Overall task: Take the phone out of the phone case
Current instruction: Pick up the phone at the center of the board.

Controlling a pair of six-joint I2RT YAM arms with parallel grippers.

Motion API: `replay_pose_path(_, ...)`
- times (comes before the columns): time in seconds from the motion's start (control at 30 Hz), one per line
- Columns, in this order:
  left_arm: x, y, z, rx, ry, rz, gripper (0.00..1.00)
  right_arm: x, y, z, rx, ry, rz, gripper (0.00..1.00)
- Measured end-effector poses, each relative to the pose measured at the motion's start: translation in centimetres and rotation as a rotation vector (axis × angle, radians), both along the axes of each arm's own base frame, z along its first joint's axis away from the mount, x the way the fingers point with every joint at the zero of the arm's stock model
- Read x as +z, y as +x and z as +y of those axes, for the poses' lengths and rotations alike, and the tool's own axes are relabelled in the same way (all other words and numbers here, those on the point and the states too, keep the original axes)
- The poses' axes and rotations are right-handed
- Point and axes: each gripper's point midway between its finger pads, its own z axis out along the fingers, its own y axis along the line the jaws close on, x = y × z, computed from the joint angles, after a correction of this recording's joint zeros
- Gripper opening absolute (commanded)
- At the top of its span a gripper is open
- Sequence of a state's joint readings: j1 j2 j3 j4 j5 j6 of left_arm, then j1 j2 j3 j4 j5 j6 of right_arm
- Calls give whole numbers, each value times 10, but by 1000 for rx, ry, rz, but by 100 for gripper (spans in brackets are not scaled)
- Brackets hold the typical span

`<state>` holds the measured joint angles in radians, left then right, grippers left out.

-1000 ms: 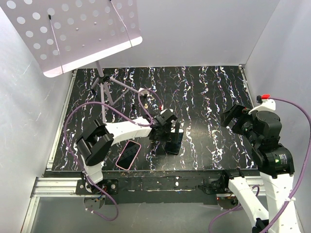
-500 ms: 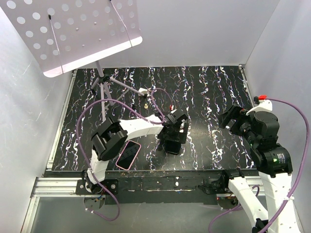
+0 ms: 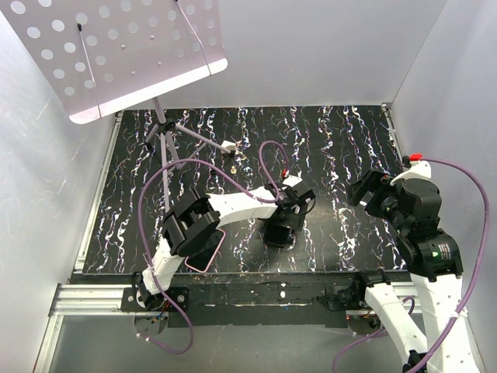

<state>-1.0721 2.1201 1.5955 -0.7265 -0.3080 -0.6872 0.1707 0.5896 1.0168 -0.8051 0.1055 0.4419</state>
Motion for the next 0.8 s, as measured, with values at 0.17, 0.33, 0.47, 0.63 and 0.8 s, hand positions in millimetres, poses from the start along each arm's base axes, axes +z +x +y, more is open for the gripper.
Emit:
replay_pose_path(0.17,0,-1,-1,3,-1,-6,68,0,1,0,0,0,2,100)
replay_pose_path(0.33,0,0,-2,-9,2,-16,48,-1,1,0,0,0,3,100)
replay_pose_path(0.47,0,0,-2,-34,-5,-32,31,-3,2,0,1,-3,14,100)
replay_pose_path(0.63,1,-1,1,-71,-7,-48,8,-11,7,3,11,-9,55,100)
replay_pose_path(0.8,4,-6,19,-92,2,-27,0,-36,13,10,49,-18,154,94)
